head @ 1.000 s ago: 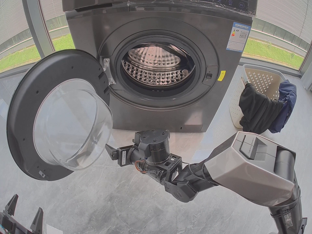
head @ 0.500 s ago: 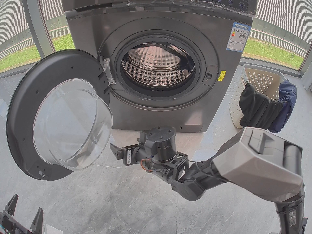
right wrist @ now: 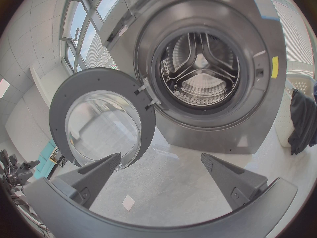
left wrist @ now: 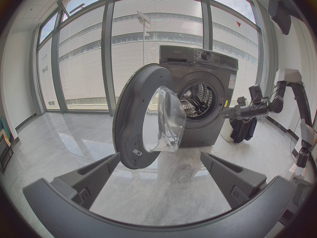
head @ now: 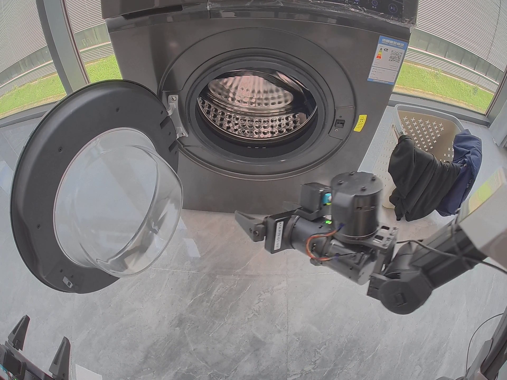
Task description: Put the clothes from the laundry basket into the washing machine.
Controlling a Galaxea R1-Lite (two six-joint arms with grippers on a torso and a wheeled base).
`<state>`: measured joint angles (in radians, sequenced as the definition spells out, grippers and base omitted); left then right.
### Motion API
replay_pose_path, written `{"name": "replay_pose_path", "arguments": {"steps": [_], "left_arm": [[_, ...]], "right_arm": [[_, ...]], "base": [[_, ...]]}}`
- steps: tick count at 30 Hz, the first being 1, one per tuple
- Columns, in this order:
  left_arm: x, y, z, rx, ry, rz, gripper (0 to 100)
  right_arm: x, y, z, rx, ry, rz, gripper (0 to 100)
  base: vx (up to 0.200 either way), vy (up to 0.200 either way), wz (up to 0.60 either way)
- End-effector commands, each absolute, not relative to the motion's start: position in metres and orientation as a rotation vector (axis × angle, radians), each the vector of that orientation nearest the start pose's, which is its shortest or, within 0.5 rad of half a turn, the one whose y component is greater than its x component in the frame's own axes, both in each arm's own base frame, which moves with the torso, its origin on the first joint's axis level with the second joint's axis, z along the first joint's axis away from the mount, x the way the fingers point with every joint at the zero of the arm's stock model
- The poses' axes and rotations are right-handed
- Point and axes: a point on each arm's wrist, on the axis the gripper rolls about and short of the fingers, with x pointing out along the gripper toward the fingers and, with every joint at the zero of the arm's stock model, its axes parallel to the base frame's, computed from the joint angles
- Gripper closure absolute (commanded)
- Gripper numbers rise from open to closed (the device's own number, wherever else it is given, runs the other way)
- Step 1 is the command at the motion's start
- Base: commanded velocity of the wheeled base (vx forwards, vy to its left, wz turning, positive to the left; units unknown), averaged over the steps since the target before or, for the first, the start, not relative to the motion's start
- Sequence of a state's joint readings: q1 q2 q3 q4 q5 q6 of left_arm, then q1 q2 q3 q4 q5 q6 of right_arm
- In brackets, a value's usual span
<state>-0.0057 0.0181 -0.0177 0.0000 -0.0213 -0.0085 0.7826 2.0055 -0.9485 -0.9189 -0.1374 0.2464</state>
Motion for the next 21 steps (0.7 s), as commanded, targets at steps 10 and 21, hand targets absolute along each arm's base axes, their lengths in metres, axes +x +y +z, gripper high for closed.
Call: {"name": "replay_pose_path", "arguments": {"steps": [10, 21], "left_arm": [[-0.023, 0.000, 0.076, -0.009, 0.000, -0.028, 0], [-0.023, 0.000, 0.076, -0.009, 0.000, -0.028, 0]], "right_arm": [[0.167, 0.108, 0.201, 0.112, 0.046, 0.400, 0], [0.091, 0.022, 0.172, 0.122, -0.059, 0.143, 0]], "base": [[0.000, 0.000, 0.00], [0.000, 0.000, 0.00]]}}
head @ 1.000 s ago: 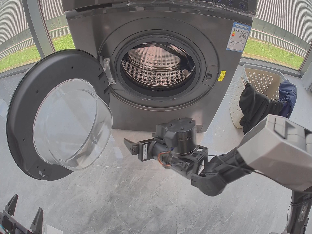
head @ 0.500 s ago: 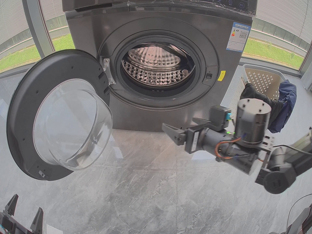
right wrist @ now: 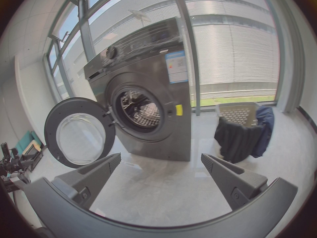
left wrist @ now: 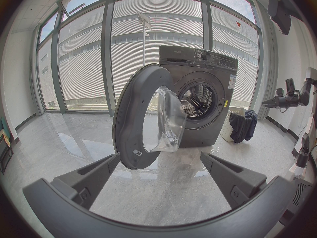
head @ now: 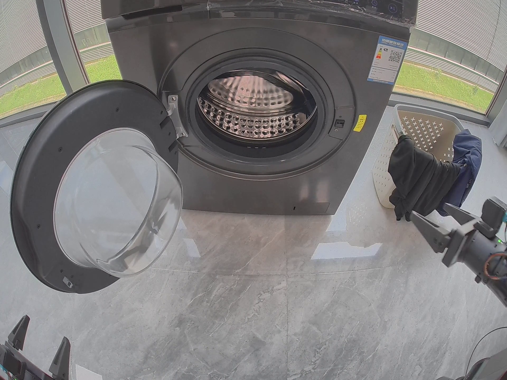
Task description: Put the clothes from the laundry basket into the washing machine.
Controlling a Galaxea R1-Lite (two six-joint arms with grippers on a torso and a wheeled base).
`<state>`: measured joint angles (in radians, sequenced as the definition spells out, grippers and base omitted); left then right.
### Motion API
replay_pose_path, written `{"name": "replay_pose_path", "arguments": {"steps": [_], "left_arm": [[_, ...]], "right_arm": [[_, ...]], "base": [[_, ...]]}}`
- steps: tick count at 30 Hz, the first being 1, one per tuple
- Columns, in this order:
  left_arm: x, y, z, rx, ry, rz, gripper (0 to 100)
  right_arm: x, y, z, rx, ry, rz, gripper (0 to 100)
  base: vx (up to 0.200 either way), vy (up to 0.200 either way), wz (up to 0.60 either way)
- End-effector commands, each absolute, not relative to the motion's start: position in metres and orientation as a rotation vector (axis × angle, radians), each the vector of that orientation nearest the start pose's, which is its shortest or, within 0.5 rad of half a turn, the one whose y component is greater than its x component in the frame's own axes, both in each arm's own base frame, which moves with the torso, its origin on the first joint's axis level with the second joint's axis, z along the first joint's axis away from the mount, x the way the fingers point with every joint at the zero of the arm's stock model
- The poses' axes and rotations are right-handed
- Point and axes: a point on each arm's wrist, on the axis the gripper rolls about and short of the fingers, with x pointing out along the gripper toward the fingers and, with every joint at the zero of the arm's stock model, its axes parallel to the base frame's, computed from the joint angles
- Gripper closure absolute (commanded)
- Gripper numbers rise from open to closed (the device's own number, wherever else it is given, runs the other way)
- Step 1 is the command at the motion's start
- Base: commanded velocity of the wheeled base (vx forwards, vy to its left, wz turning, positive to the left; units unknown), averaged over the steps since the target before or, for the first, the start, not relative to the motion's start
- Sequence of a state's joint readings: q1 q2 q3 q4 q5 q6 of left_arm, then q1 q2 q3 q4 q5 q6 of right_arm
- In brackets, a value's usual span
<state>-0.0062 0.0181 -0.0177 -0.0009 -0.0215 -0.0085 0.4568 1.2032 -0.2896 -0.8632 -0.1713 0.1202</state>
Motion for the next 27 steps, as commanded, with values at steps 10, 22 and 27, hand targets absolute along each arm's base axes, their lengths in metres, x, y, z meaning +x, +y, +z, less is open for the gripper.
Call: {"name": "replay_pose_path", "arguments": {"steps": [10, 22, 27], "left_arm": [[-0.023, 0.000, 0.076, -0.009, 0.000, -0.028, 0], [-0.023, 0.000, 0.076, -0.009, 0.000, -0.028, 0], [-0.023, 0.000, 0.076, -0.009, 0.000, -0.028, 0]], "right_arm": [[0.041, 0.003, 0.147, 0.076, -0.130, 0.100, 0], [-0.010, 0.002, 0.127, 0.054, -0.085, 0.133, 0], [-0.023, 0.002, 0.111, 0.028, -0.074, 0.136, 0]], "base": [[0.000, 0.000, 0.00], [0.000, 0.000, 0.00], [0.000, 0.000, 0.00]]}}
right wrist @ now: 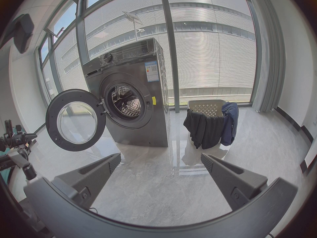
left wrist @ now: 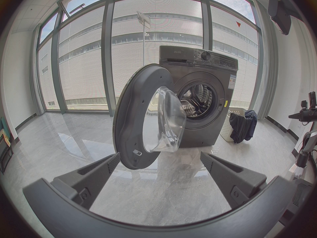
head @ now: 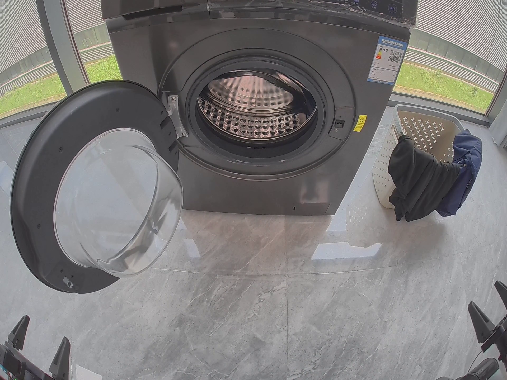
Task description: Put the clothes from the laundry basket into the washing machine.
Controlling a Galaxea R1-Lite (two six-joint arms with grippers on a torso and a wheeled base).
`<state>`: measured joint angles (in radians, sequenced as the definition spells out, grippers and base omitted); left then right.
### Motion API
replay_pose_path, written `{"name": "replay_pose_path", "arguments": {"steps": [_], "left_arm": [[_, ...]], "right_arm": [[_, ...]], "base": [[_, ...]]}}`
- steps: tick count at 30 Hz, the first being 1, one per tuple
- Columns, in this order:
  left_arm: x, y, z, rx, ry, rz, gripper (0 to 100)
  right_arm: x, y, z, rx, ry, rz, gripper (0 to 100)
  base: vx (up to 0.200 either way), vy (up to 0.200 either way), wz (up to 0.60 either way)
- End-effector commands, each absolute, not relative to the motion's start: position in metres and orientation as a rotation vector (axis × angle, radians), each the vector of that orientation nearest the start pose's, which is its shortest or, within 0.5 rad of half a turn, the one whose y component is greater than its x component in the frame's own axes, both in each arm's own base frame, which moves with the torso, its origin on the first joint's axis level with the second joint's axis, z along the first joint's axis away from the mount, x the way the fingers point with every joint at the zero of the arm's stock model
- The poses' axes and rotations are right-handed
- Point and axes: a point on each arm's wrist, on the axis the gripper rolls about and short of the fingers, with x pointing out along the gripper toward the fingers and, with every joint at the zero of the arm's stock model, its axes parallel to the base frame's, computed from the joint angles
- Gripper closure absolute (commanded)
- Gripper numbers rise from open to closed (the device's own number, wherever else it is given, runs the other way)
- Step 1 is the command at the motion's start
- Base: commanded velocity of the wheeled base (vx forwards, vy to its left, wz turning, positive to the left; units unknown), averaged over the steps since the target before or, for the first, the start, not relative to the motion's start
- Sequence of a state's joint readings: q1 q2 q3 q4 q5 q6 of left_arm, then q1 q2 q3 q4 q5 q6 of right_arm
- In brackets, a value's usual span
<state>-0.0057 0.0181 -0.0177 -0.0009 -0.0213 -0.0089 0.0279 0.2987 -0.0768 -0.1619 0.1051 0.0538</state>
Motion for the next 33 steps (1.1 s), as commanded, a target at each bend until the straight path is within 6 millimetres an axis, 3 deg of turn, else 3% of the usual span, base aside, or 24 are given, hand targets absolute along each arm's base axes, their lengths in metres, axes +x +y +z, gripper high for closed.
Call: {"name": "replay_pose_path", "arguments": {"steps": [1, 3, 4, 5, 20, 29, 33], "left_arm": [[-0.023, 0.000, 0.076, -0.009, 0.000, -0.028, 0], [-0.023, 0.000, 0.076, -0.009, 0.002, -0.028, 0], [-0.023, 0.000, 0.076, -0.009, 0.000, -0.028, 0], [-0.023, 0.000, 0.076, -0.009, 0.000, -0.028, 0], [-0.023, 0.000, 0.076, -0.011, 0.000, -0.028, 0], [-0.023, 0.000, 0.076, -0.009, 0.002, -0.026, 0], [-0.023, 0.000, 0.076, -0.009, 0.000, -0.028, 0]], "right_arm": [[-0.024, 0.002, 0.106, 0.028, -0.074, 0.139, 0], [-0.024, 0.002, 0.104, 0.029, -0.071, 0.139, 0], [-0.025, 0.002, 0.084, 0.025, -0.050, 0.131, 0], [-0.024, 0.002, 0.082, 0.019, -0.043, 0.126, 0], [-0.023, 0.004, 0.082, -0.066, -0.013, 0.208, 0], [-0.024, -0.001, 0.081, 0.023, -0.016, -0.018, 0], [-0.024, 0.003, 0.082, 0.030, -0.016, 0.151, 0]], "base": [[0.000, 0.000, 0.00], [0.000, 0.000, 0.00], [0.000, 0.000, 0.00], [0.000, 0.000, 0.00], [0.000, 0.000, 0.00], [0.000, 0.000, 0.00], [0.000, 0.000, 0.00]]}}
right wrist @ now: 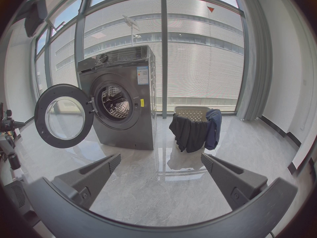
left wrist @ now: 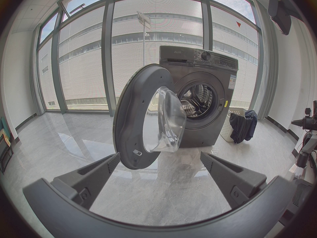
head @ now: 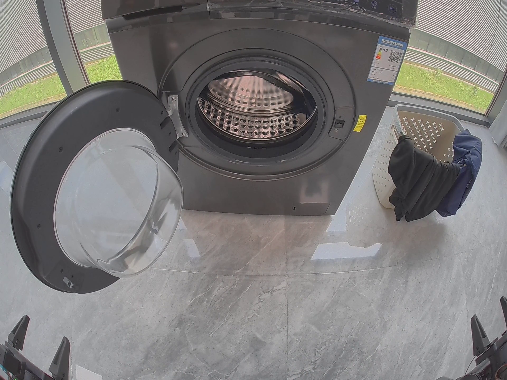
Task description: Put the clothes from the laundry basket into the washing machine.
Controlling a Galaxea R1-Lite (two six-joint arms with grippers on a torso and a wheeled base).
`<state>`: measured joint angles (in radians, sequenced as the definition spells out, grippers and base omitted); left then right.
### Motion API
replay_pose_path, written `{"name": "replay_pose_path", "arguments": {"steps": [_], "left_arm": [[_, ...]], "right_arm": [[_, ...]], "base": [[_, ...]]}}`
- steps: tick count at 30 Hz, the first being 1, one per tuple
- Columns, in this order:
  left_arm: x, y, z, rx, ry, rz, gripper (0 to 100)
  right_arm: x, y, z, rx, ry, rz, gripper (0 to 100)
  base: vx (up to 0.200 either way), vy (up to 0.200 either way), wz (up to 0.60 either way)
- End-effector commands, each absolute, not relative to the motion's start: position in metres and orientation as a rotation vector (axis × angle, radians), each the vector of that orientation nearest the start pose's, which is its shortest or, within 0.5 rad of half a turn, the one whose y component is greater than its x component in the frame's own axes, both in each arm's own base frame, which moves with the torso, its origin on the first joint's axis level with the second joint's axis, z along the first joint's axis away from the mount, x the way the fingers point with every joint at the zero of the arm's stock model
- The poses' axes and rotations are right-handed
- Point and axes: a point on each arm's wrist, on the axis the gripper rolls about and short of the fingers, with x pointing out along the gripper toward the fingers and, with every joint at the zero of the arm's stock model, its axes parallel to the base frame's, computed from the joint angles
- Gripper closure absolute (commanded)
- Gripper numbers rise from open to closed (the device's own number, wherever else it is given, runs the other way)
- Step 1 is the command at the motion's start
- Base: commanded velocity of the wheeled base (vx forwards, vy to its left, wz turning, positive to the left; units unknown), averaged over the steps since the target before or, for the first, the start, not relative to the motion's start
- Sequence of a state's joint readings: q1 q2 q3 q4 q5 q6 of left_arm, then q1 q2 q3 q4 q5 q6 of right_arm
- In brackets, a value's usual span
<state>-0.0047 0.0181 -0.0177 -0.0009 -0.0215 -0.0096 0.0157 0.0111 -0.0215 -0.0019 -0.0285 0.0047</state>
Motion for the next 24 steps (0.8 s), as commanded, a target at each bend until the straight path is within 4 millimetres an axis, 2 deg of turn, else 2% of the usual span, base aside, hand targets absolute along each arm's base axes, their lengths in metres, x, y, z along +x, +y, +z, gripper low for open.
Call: {"name": "replay_pose_path", "arguments": {"steps": [1, 5, 11, 14, 24], "left_arm": [[-0.0227, -0.0003, 0.0757, -0.009, 0.000, -0.028, 0], [-0.0227, -0.0004, 0.0757, -0.009, 0.000, -0.026, 0], [-0.0227, -0.0004, 0.0757, -0.009, 0.000, -0.026, 0], [-0.0227, -0.0003, 0.0757, -0.009, 0.000, -0.028, 0], [-0.0227, -0.0004, 0.0757, -0.009, 0.000, -0.026, 0]], "right_arm": [[-0.0243, 0.0031, 0.0820, 0.031, -0.017, 0.169, 0], [-0.0241, 0.0018, 0.0820, 0.022, -0.019, 0.109, 0], [-0.0240, 0.0022, 0.0813, -0.026, -0.008, 0.121, 0], [-0.0223, -0.0001, 0.0758, -0.023, 0.009, 0.017, 0], [-0.0225, -0.0001, 0.0757, 0.005, 0.003, 0.021, 0]], "base": [[0.000, 0.000, 0.00], [0.000, 0.000, 0.00], [0.000, 0.000, 0.00], [0.000, 0.000, 0.00], [0.000, 0.000, 0.00]]}}
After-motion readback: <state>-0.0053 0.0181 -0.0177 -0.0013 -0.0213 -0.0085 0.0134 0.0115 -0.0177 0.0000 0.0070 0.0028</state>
